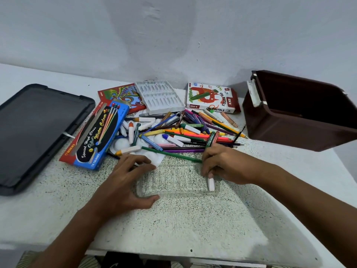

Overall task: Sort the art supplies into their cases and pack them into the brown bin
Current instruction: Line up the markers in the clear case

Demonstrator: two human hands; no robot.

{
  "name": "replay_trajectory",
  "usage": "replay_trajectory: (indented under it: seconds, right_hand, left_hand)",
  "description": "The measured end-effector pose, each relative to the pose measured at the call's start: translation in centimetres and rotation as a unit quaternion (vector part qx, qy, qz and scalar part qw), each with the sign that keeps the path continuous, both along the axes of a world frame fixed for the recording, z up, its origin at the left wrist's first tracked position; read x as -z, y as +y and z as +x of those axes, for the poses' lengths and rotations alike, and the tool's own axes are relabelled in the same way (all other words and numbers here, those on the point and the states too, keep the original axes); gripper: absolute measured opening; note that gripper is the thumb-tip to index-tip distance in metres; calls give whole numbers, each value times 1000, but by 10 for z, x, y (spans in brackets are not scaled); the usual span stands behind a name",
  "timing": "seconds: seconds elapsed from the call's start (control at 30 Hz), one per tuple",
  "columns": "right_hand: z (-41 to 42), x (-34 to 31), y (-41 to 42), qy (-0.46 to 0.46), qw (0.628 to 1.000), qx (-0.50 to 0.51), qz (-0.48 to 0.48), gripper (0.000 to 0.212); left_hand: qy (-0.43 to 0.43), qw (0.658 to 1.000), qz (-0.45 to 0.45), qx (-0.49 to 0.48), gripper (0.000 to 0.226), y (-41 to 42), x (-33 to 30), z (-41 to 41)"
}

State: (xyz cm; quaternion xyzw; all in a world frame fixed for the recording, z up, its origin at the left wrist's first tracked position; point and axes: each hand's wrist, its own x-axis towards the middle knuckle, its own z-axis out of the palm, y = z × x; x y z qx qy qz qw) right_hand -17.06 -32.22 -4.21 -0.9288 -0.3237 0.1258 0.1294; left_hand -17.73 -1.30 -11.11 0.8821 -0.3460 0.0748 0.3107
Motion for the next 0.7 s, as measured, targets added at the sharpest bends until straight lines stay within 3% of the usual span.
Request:
replay_trajectory:
  seconds: [0.4,0.7]
  right_hand:
    - [1,-2,-2,35,999,41,5,21]
    - [52,-1,12,-67,968,239,38,24]
  left_hand:
    - [14,1000,-7,13,70,2,-1,1]
    - [43,998,-40,19,73,5,-4,1]
